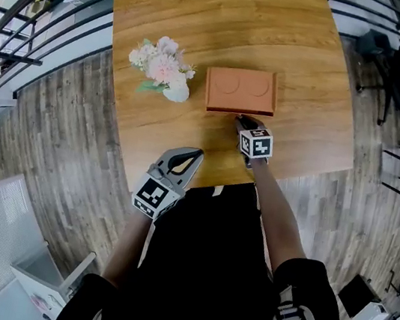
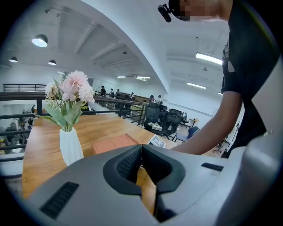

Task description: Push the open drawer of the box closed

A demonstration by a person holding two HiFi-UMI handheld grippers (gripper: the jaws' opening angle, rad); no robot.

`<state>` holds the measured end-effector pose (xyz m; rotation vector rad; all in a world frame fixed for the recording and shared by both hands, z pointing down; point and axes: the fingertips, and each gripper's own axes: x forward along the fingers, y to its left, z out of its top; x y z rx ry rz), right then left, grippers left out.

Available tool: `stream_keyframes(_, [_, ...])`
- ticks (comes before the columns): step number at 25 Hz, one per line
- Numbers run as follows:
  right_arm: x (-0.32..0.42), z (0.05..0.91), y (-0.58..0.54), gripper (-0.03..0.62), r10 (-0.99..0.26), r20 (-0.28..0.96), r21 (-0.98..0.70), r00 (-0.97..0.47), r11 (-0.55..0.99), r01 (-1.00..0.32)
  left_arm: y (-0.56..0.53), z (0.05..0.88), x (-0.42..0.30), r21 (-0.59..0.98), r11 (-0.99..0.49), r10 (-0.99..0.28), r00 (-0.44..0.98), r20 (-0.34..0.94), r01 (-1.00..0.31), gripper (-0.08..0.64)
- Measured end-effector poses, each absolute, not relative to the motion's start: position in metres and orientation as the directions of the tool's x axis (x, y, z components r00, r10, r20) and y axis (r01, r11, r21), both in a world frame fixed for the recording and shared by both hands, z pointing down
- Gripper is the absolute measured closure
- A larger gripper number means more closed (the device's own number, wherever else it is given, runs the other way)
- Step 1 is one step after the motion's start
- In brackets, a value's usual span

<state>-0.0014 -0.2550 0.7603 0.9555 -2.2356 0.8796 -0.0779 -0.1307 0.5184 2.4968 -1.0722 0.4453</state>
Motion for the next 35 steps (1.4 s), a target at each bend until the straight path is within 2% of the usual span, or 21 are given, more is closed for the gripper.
stream_keyframes(21, [-0.005,0.76,-0.267,0.511,-0.422,0.695,-0.334,-0.582,0.528,-0.781,-0.13,0.513,-0.09,0.213,-0.624,-0.636,0.647,0.421,-0.752,0.537])
stream_keyframes(28, [-0.005,0.76,-0.266,0.481,-0.421,0.706,-0.32,-0.57,0.529,-0.786,-0.125,0.513,-0.092,0.215,-0.629,-0.625,0.65,0.432,-0.747,0.537])
stream_keyframes(35, [0.005,0.758,-0.256,0.479,-0.433,0.725,-0.269,-0.535,0.537,-0.8,-0.122,0.507,-0.091,0.207,-0.642,-0.624,0.659,0.42,-0.739,0.537])
